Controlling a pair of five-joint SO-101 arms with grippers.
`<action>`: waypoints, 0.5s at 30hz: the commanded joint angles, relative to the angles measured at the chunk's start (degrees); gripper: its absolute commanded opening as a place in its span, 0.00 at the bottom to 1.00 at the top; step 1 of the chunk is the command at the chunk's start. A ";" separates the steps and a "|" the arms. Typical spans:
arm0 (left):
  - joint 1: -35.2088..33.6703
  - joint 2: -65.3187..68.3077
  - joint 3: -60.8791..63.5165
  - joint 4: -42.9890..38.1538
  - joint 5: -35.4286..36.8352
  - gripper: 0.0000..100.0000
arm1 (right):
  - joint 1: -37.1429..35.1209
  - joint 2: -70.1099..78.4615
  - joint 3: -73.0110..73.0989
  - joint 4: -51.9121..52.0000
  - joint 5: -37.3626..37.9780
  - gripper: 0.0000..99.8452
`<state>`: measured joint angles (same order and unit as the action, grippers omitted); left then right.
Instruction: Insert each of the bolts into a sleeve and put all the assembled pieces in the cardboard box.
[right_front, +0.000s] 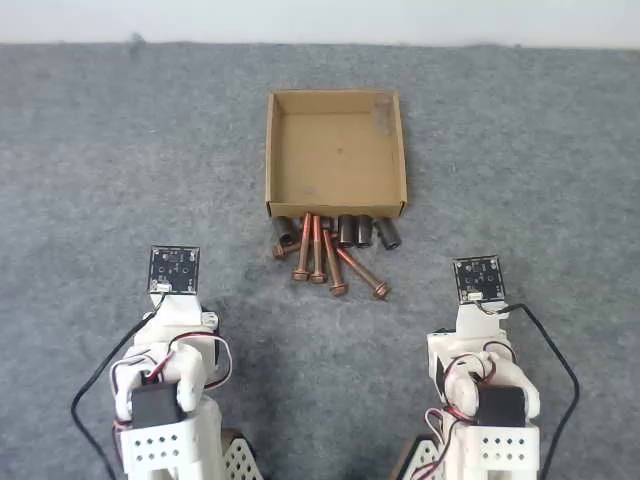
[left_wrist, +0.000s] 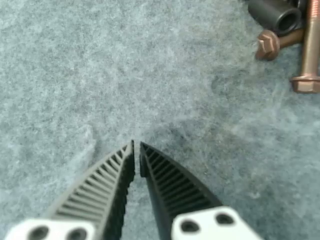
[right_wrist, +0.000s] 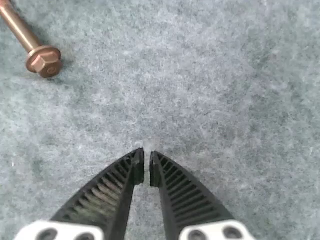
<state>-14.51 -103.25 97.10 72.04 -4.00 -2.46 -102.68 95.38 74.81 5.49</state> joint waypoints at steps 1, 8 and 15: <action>0.44 -1.05 -0.57 0.26 -0.44 0.02 | 0.66 -0.84 1.14 0.13 -0.26 0.01; 0.35 -1.14 -0.57 0.18 -0.35 0.02 | 1.01 -0.84 1.14 0.13 -0.35 0.01; -1.32 -1.14 -0.92 -3.43 -0.26 0.02 | 0.66 -0.84 1.14 0.13 -0.18 0.01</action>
<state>-14.51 -103.25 97.10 70.64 -4.00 -2.11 -102.68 95.38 74.81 5.49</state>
